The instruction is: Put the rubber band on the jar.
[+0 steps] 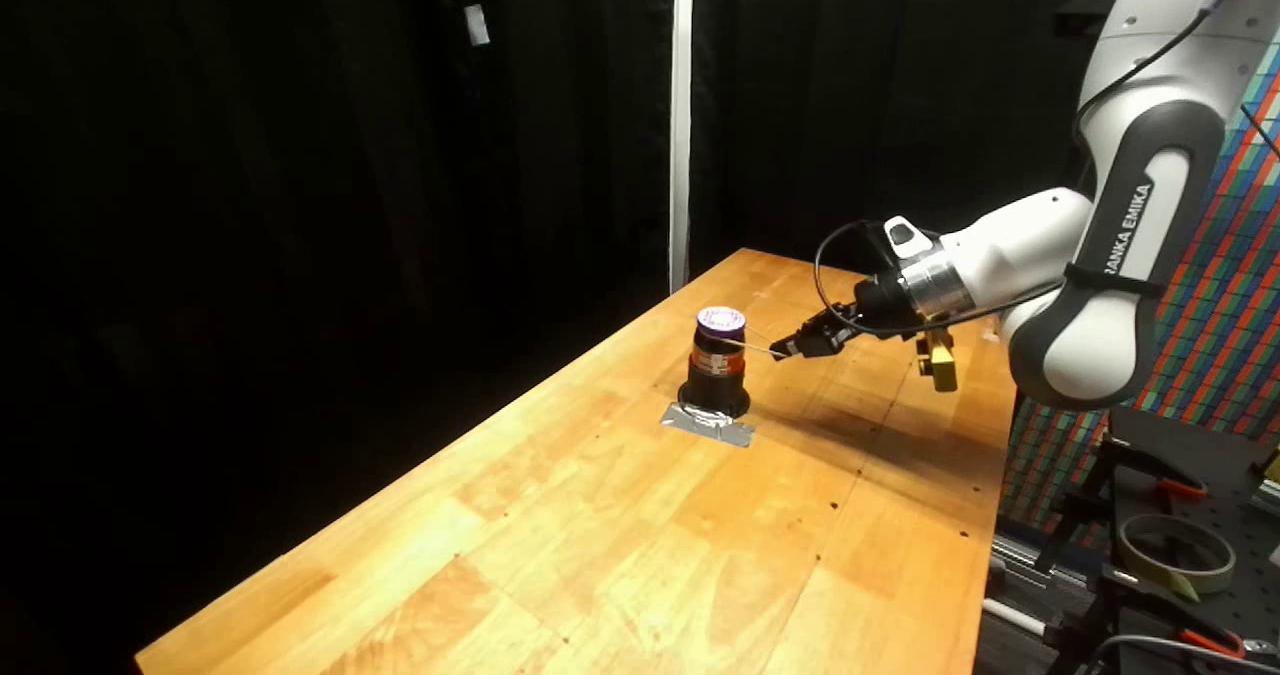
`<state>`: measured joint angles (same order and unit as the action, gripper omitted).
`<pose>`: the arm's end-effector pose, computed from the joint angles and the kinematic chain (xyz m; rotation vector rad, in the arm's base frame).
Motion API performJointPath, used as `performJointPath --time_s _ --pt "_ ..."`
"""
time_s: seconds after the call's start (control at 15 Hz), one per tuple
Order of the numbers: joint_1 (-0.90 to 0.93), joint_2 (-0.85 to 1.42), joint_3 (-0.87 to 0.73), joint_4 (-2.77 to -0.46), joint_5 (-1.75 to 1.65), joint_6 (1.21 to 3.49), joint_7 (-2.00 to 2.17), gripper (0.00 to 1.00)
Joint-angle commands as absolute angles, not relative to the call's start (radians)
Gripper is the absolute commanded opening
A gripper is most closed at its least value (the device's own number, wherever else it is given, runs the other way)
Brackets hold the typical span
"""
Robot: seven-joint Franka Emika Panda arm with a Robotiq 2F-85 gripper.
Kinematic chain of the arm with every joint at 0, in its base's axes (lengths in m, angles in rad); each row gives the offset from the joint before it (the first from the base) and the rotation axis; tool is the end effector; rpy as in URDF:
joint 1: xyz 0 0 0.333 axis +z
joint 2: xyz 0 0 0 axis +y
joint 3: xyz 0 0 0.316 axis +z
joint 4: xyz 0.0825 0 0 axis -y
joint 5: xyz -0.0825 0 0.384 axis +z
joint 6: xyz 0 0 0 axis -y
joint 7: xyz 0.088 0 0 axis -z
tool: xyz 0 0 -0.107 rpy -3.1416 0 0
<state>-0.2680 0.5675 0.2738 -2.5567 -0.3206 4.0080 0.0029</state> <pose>0.4648 0.0489 0.1885 -2.5794 -0.2842 -1.2882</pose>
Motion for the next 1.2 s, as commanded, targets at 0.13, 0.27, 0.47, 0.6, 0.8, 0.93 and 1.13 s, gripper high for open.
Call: performJointPath --time_s 0.13,0.27,0.47,0.6,0.8,0.93,1.13 --pt "-0.186 0.687 0.174 -2.506 -0.402 4.235 0.037 0.1" --pt "-0.169 0.727 0.165 -2.478 -0.407 4.313 0.051 0.09" --pt "-0.307 0.755 0.323 -2.402 -0.4 4.266 0.0 0.09" --pt "-0.399 0.766 0.418 -2.356 -0.402 4.219 -0.036 0.09" --pt "-0.447 0.794 0.465 -2.354 -0.401 4.225 -0.075 0.09" --pt "-0.469 0.817 0.484 -2.349 -0.403 4.219 -0.098 0.34" --pt "-0.424 0.799 0.423 -2.398 -0.381 4.22 -0.082 0.47"
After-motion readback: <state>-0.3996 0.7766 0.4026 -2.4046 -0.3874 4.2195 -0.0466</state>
